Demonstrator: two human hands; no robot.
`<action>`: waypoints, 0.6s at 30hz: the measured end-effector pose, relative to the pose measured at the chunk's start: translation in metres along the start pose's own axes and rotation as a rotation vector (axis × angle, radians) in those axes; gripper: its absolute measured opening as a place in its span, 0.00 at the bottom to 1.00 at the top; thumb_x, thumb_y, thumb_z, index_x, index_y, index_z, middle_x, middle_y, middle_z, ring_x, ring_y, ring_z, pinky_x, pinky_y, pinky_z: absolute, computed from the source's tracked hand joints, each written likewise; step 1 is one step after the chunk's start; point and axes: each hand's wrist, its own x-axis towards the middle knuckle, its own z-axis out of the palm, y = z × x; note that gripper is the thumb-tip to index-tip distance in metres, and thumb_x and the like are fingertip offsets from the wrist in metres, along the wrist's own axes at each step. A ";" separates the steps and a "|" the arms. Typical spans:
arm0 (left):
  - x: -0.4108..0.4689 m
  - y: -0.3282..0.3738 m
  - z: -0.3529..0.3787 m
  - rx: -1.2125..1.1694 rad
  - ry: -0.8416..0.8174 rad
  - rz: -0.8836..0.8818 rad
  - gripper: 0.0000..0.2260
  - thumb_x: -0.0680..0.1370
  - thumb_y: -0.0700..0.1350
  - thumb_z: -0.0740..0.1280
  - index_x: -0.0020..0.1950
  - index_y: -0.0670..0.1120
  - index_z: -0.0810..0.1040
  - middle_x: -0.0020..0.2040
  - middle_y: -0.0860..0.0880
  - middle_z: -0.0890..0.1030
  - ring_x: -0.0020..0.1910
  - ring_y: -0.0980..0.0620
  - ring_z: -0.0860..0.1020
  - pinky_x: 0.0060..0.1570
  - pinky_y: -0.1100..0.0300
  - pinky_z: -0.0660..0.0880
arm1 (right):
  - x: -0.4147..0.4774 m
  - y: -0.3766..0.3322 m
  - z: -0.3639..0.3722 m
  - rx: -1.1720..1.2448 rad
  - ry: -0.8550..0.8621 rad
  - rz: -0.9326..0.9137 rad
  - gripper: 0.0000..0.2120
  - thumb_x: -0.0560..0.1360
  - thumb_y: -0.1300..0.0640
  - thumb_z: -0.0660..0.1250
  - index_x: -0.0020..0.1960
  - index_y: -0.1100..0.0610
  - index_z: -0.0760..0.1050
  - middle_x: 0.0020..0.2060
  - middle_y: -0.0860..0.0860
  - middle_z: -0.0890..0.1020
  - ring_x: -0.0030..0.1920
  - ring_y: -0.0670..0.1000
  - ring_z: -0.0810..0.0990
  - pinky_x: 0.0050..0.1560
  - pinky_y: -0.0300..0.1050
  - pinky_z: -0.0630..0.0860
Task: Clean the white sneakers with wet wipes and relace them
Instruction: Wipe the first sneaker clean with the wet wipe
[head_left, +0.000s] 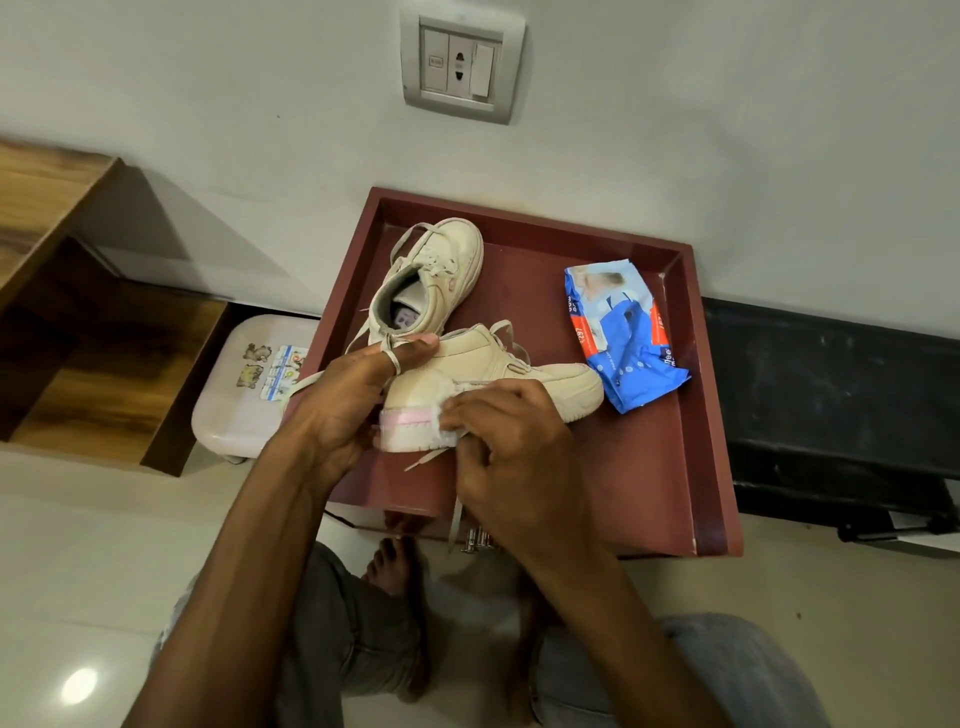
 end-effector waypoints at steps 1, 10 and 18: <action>0.000 0.000 0.000 -0.005 -0.002 0.001 0.15 0.75 0.51 0.75 0.60 0.49 0.85 0.57 0.44 0.86 0.58 0.41 0.84 0.65 0.33 0.74 | 0.000 -0.002 0.000 -0.006 0.008 0.010 0.14 0.73 0.64 0.61 0.50 0.59 0.84 0.48 0.50 0.85 0.52 0.52 0.78 0.51 0.43 0.77; 0.002 -0.001 -0.006 -0.065 -0.087 -0.060 0.19 0.75 0.49 0.75 0.64 0.44 0.82 0.61 0.39 0.83 0.62 0.37 0.81 0.70 0.39 0.71 | -0.011 -0.033 0.030 -0.113 -0.288 -0.319 0.14 0.75 0.63 0.60 0.55 0.62 0.81 0.54 0.56 0.83 0.63 0.56 0.74 0.65 0.50 0.71; 0.000 0.000 0.001 0.073 0.050 -0.006 0.16 0.72 0.55 0.76 0.58 0.52 0.85 0.56 0.46 0.87 0.58 0.41 0.84 0.62 0.35 0.76 | 0.002 0.023 -0.004 0.068 0.078 -0.017 0.14 0.69 0.72 0.68 0.48 0.60 0.86 0.47 0.50 0.86 0.52 0.50 0.81 0.54 0.47 0.79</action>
